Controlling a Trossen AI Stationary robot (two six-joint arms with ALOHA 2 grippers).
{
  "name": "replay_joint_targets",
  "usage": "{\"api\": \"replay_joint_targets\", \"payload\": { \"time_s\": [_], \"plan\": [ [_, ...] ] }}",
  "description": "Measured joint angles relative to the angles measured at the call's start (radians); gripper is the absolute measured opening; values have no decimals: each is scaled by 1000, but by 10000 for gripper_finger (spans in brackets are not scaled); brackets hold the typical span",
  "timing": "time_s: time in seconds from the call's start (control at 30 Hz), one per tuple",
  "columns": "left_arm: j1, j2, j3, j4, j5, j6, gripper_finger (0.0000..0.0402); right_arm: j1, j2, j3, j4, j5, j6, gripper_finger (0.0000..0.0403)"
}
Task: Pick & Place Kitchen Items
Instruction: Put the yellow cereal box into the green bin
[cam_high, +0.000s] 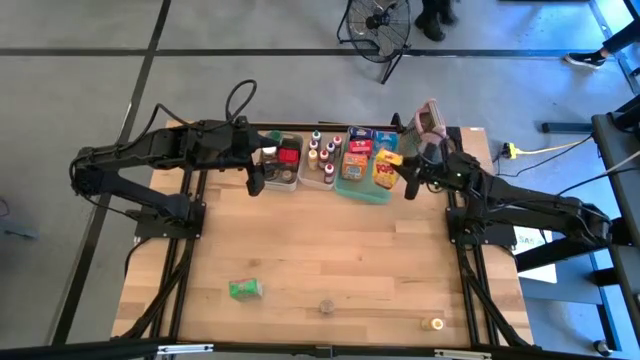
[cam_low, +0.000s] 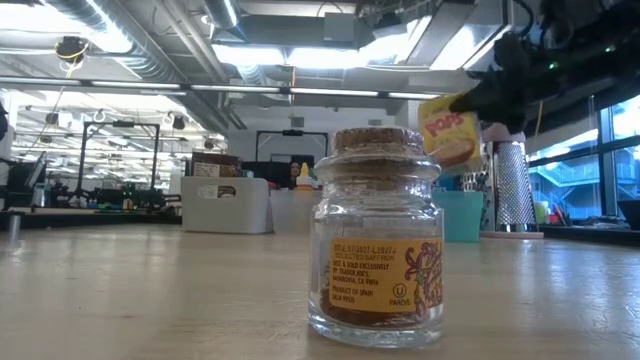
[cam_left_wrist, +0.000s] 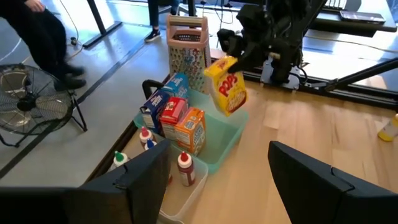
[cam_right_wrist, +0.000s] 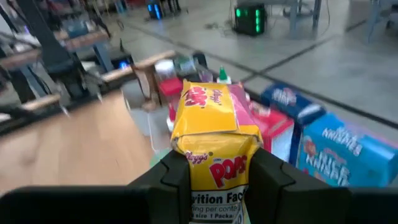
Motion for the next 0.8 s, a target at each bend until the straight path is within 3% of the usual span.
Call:
{"api": "replay_joint_targets", "payload": {
  "time_s": [0.8],
  "plan": [
    [0,0,0,0,0,-30,262,-105,295,0,226,-79,-34,112]
  ]
}}
